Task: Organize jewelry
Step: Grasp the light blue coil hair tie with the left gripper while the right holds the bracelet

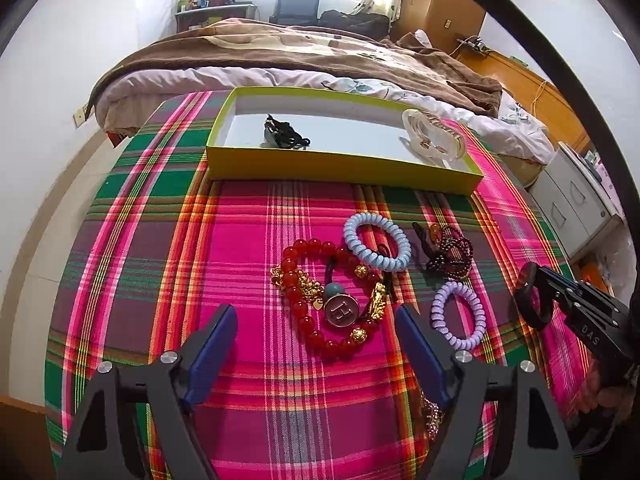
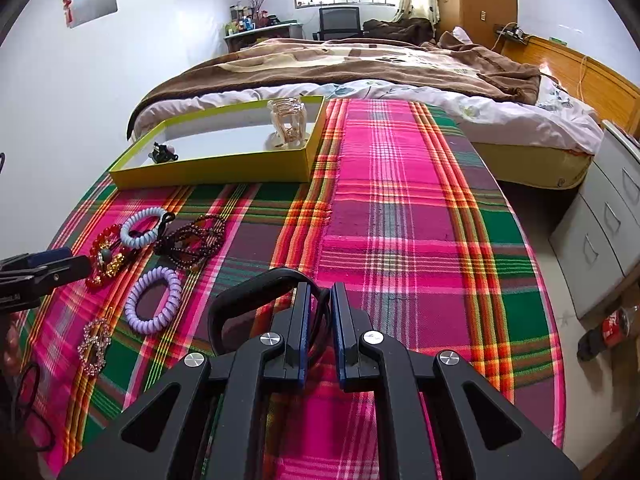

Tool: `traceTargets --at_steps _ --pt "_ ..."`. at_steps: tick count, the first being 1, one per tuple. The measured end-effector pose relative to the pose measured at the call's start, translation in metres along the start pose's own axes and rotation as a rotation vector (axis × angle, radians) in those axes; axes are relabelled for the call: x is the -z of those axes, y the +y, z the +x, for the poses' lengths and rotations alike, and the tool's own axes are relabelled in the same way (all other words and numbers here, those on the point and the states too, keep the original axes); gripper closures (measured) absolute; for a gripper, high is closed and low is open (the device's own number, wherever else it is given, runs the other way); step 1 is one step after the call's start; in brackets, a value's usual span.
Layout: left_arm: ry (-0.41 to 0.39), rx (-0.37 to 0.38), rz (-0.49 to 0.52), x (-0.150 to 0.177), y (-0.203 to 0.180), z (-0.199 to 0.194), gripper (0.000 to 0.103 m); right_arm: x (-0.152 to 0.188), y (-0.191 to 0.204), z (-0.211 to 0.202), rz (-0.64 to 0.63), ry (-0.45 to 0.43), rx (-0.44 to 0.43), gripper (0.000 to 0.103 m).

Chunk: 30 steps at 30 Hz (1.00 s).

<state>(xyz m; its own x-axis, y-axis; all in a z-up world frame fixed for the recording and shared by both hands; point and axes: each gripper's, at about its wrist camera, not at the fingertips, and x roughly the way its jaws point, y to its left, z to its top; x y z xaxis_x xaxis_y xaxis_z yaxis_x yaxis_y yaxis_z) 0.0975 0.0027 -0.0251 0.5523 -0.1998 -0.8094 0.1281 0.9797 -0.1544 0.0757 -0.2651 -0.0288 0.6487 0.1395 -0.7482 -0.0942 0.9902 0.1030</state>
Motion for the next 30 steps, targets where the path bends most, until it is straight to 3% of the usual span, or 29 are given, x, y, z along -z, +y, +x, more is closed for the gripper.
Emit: traceTargets --at_steps 4,14,19,30 --pt "-0.015 -0.009 -0.023 -0.007 0.003 -0.002 0.022 -0.001 -0.004 -0.002 0.014 -0.013 -0.005 0.093" --pt "0.013 0.011 0.044 -0.05 -0.02 0.029 0.027 -0.002 -0.009 0.0 0.034 -0.015 -0.015 0.093" --pt "0.08 -0.02 0.078 -0.058 -0.025 0.053 0.038 -0.004 -0.011 0.002 0.038 -0.012 -0.023 0.093" --pt "0.096 -0.012 0.109 -0.064 -0.031 0.066 0.069 -0.009 -0.009 0.008 0.036 -0.01 -0.033 0.093"
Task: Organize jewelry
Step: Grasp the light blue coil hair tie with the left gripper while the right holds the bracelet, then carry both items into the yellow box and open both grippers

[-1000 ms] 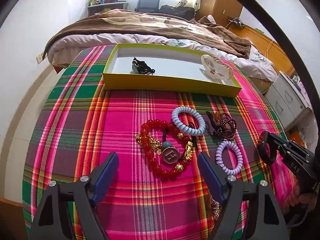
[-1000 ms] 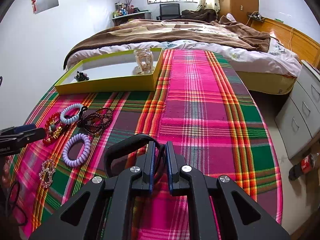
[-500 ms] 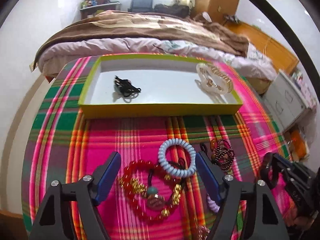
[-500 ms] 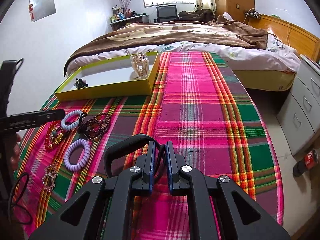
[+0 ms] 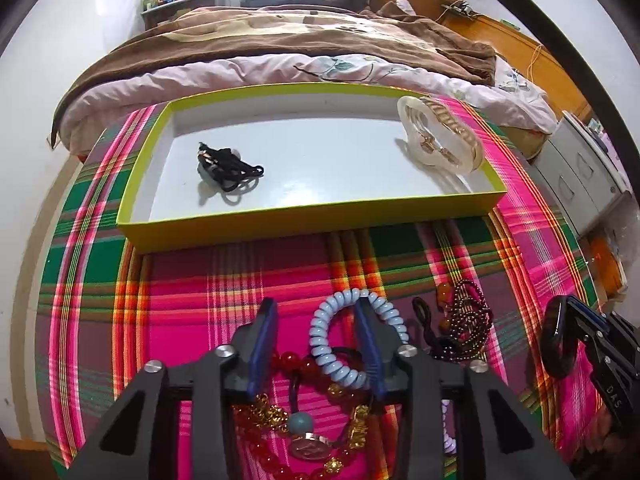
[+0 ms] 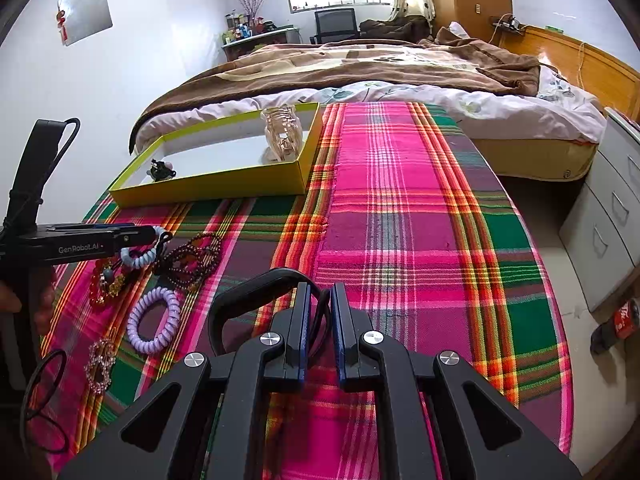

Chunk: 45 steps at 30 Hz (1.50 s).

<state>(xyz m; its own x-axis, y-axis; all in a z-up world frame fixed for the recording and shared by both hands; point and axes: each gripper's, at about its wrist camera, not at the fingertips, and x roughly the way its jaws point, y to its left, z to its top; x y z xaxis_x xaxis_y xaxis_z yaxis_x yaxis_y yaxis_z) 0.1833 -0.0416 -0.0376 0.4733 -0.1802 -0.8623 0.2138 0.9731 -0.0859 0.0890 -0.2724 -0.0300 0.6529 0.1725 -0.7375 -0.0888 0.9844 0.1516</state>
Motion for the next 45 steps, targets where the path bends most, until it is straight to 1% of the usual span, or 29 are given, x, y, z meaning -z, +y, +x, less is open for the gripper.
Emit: traceTargets --at_steps 1,4,8,21,24,30,38,42,45 --pt "-0.002 -0.006 0.004 0.0 -0.001 0.0 0.075 0.0 0.0 0.0 0.0 0.0 0.0 0.093" --pt "-0.006 -0.007 -0.001 -0.002 0.0 0.001 0.085 -0.001 0.001 0.0 -0.001 0.0 0.001 0.093" --pt "-0.01 0.003 -0.001 -0.001 0.0 0.0 0.093 -0.001 0.001 -0.001 -0.002 -0.002 0.001 0.093" --pt "-0.083 0.032 -0.023 -0.003 0.006 -0.03 0.094 -0.016 0.006 -0.011 -0.002 -0.037 -0.002 0.093" --pt "-0.104 0.033 -0.025 -0.008 0.008 -0.04 0.094 -0.026 0.009 -0.014 -0.008 -0.053 -0.006 0.093" --pt "-0.142 0.017 -0.043 -0.022 0.02 -0.056 0.094 -0.056 0.02 -0.012 -0.021 -0.081 -0.04 0.093" --pt "-0.184 -0.014 -0.067 -0.048 0.04 -0.064 0.094 -0.099 0.036 0.01 -0.038 -0.087 -0.069 0.093" --pt "-0.192 -0.02 -0.087 -0.066 0.053 -0.057 0.094 -0.117 0.044 0.031 -0.042 -0.068 -0.068 0.093" --pt "-0.194 -0.026 -0.102 -0.079 0.061 -0.047 0.094 -0.123 0.051 0.046 -0.048 -0.05 -0.068 0.093"
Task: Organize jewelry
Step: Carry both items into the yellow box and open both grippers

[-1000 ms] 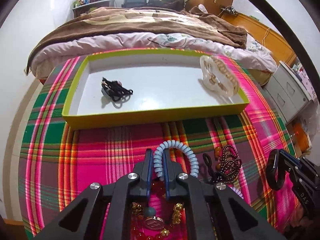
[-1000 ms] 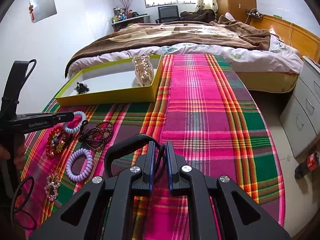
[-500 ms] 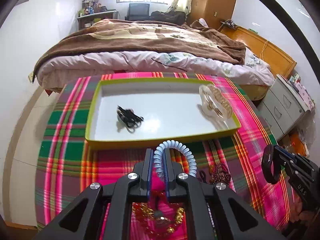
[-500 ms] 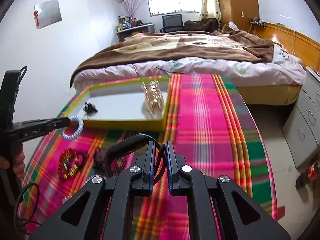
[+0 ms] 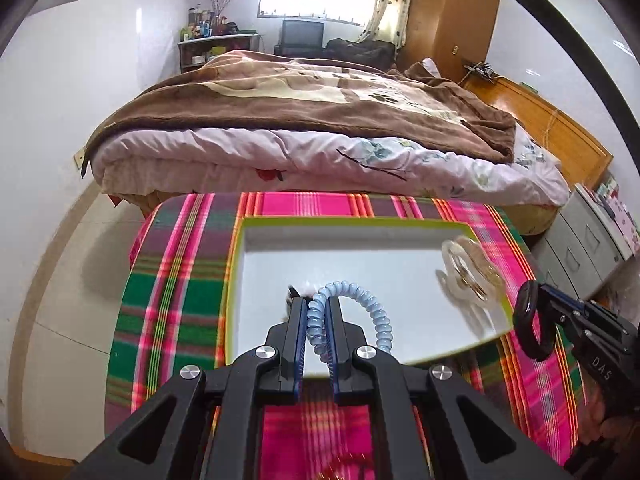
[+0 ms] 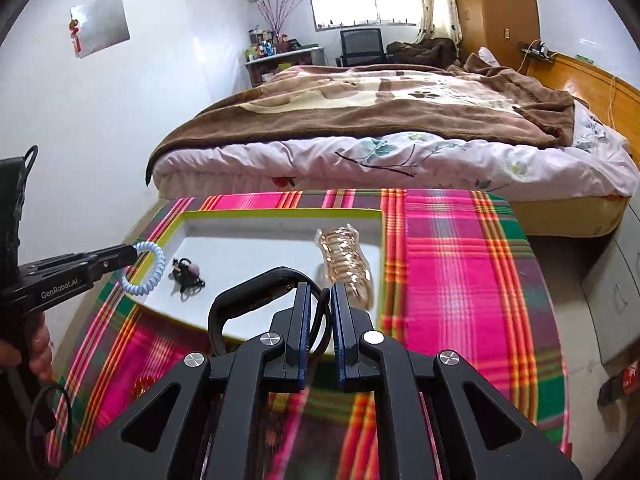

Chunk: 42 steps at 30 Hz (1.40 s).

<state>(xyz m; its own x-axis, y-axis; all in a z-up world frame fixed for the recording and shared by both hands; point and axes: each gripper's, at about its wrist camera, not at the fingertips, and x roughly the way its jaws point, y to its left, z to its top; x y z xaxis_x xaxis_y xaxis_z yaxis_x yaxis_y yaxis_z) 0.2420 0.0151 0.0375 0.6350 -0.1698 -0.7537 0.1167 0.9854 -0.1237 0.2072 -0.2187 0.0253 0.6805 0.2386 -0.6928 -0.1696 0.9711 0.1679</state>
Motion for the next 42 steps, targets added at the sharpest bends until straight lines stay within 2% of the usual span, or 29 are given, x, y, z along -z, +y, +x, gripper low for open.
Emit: traceTargets --at_steps 7,17,28,37,39,41,42 --pt "0.026 0.002 -0.033 -0.023 0.014 0.042 0.094 -0.01 0.012 0.04 -0.018 0.055 0.001 0.093" --pt "0.091 0.008 -0.029 -0.031 0.014 0.095 0.093 -0.012 0.024 0.077 -0.063 0.123 0.013 0.093" --pt "0.14 -0.006 -0.033 -0.028 0.014 0.121 0.093 -0.012 0.026 0.092 -0.087 0.148 0.045 0.093" --pt "0.145 -0.006 -0.039 -0.026 0.013 0.121 0.093 -0.012 0.029 0.094 -0.087 0.141 0.057 0.092" --pt "0.144 -0.005 -0.041 -0.026 0.013 0.121 0.089 -0.012 0.029 0.094 -0.085 0.136 0.065 0.092" --pt "0.143 -0.009 -0.041 -0.025 0.013 0.12 0.079 -0.012 0.028 0.093 -0.08 0.136 0.064 0.092" --pt "0.142 -0.009 -0.039 -0.025 0.013 0.118 0.071 -0.012 0.028 0.093 -0.078 0.135 0.064 0.092"
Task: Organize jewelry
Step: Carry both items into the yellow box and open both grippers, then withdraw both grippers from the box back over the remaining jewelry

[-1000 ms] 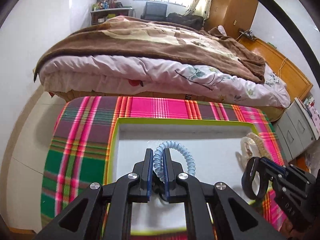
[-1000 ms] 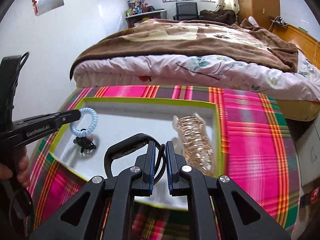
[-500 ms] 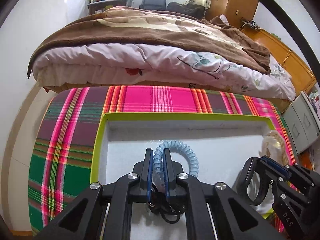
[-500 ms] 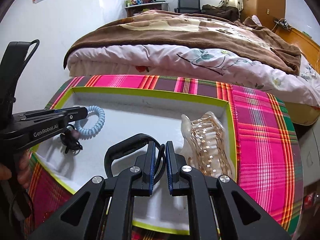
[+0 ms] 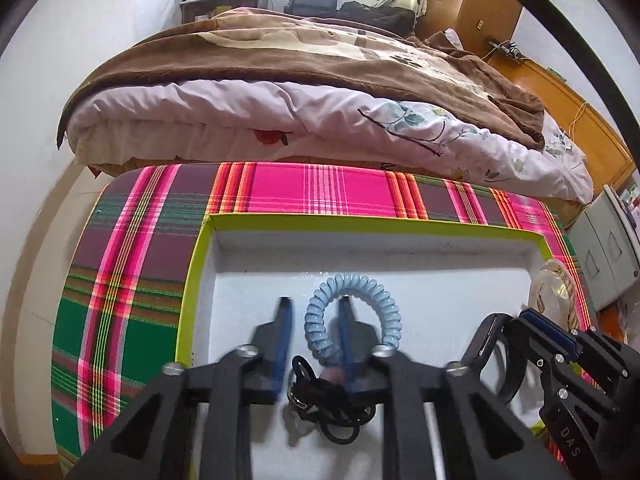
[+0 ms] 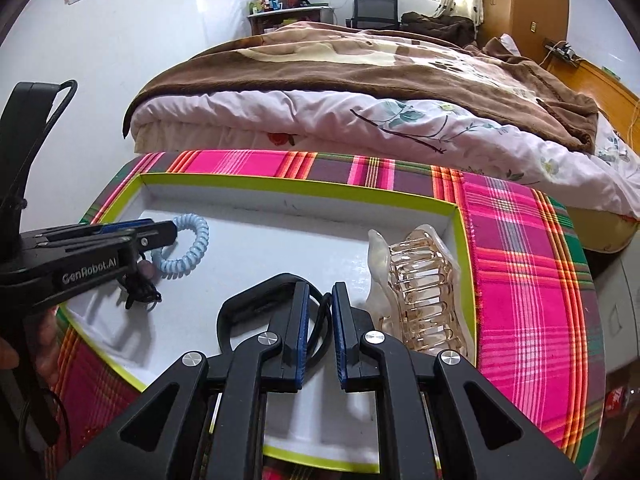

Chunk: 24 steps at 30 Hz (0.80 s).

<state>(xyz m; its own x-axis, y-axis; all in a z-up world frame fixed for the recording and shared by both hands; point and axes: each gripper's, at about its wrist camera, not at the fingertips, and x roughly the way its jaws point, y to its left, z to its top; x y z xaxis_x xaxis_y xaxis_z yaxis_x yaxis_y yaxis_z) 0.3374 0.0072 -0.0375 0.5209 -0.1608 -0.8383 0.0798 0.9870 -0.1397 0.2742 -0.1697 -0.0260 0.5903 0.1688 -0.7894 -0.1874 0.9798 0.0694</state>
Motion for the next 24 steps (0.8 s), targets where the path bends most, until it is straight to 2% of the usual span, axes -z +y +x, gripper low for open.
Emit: traceTargets --at_steps 1,5,9,18,21,24 --pt "0.0 0.003 0.0 0.001 0.0 -0.001 0.065 0.0 0.0 -0.001 0.001 -0.001 0.0 0.091" --pt "-0.005 -0.004 0.0 0.002 0.0 -0.005 0.062 0.0 0.0 -0.005 0.008 -0.01 0.001 0.09" --pt "-0.016 -0.007 0.008 0.004 -0.002 -0.014 0.052 0.002 -0.001 -0.011 0.018 -0.019 -0.005 0.088" --pt "-0.049 -0.014 0.022 0.017 -0.012 -0.049 0.051 0.009 0.001 -0.039 0.031 -0.055 -0.008 0.088" --pt "-0.065 -0.015 0.019 0.022 -0.013 -0.064 0.045 0.013 0.001 -0.051 0.036 -0.067 -0.007 0.087" --pt "-0.082 -0.013 0.011 0.031 -0.012 -0.082 0.045 0.021 0.0 -0.068 0.045 -0.086 -0.011 0.087"
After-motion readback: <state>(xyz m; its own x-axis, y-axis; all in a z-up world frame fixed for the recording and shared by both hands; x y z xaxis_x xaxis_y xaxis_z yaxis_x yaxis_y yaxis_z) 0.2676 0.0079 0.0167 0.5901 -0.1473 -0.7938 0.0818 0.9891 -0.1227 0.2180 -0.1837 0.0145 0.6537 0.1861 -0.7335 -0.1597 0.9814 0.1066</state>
